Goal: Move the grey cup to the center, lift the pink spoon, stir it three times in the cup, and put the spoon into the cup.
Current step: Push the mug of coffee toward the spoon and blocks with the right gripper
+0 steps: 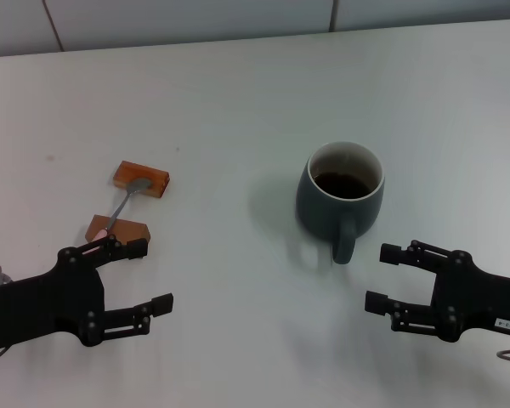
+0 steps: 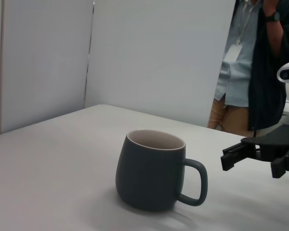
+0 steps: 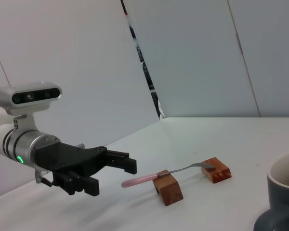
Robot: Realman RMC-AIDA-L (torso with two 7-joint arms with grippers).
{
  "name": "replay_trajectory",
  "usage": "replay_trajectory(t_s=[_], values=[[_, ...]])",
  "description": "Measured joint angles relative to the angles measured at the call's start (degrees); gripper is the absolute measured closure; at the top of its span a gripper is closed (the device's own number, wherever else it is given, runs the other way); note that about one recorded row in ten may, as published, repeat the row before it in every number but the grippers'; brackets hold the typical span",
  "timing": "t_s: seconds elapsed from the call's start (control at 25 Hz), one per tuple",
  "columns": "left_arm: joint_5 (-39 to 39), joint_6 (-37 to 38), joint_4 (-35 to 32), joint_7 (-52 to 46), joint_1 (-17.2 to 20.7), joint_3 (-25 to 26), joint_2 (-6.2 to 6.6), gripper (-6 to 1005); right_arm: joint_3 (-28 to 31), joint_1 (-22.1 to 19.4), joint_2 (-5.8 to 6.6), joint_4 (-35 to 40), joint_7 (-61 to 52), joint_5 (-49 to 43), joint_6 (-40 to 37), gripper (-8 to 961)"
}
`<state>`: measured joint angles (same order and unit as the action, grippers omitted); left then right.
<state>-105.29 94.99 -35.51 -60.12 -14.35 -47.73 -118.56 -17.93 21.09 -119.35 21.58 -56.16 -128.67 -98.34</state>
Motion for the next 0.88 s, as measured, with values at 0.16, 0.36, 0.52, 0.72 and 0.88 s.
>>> replay_trajectory(t_s=[0.16,0.36,0.52,0.72,0.88], values=[[0.0,0.0,0.0,0.0,0.0,0.1,0.00,139,0.0,0.0,0.00,-0.1,0.0,0.0,0.0,143],[0.0,0.1,0.0,0.0,0.2,0.1,0.00,140,0.1,0.0,0.03,-0.1,0.0,0.1,-0.3,169],[0.0,0.1,0.0,0.2,0.3,0.2,0.00,140,2.7,-1.0,0.05,-0.2,2.1,3.7,-0.9,190],[0.0,0.2,0.2,0.5,0.4,0.1,0.00,140,7.5,-4.0,-0.03,-5.9,13.8,15.9,1.9,217],[0.0,0.1,0.3,0.6,0.4,0.1,0.00,139,15.6,-5.0,-0.25,-19.7,35.6,29.3,11.1,341]])
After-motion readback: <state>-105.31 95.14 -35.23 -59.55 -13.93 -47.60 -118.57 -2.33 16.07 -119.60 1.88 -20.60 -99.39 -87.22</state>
